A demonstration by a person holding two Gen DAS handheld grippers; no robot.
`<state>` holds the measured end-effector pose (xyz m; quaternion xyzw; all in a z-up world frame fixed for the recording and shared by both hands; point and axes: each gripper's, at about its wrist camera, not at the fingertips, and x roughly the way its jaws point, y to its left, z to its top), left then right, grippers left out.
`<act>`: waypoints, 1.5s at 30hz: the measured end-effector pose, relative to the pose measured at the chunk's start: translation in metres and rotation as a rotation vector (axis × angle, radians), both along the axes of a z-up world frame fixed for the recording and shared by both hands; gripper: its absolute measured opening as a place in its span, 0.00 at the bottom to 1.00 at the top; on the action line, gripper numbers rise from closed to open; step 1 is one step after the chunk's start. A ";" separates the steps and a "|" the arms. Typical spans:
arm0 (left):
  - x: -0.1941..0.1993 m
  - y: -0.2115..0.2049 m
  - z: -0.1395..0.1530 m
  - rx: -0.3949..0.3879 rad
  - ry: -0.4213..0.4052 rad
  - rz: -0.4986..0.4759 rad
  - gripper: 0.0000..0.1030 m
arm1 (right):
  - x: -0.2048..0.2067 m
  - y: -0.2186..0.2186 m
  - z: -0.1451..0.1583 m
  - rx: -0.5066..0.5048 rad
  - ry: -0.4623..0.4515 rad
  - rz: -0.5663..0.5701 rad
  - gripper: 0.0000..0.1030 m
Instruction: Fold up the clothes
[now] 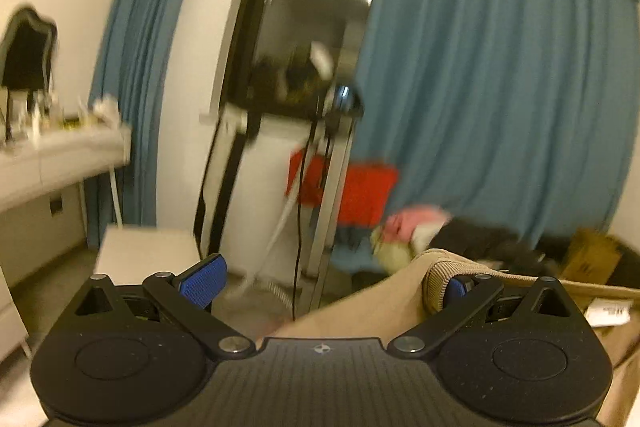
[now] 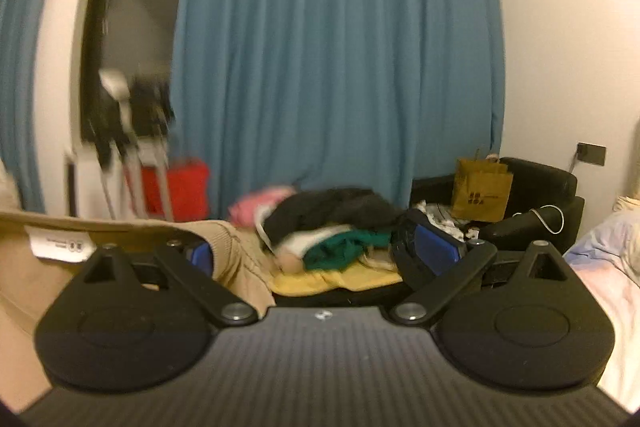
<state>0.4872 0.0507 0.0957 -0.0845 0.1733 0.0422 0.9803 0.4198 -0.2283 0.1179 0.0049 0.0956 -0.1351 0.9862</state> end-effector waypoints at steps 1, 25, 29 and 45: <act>0.032 -0.002 -0.021 0.001 0.033 0.006 1.00 | 0.020 -0.001 -0.021 -0.010 0.036 0.001 0.96; -0.035 0.007 -0.058 0.035 0.286 -0.189 1.00 | -0.011 0.065 -0.067 0.065 0.347 0.344 0.96; -0.138 0.011 -0.023 -0.007 0.186 -0.171 1.00 | -0.099 0.073 -0.035 0.121 0.239 0.316 0.96; -0.316 0.083 0.012 -0.369 0.203 -0.076 0.99 | -0.325 0.068 -0.046 0.255 -0.004 0.339 0.96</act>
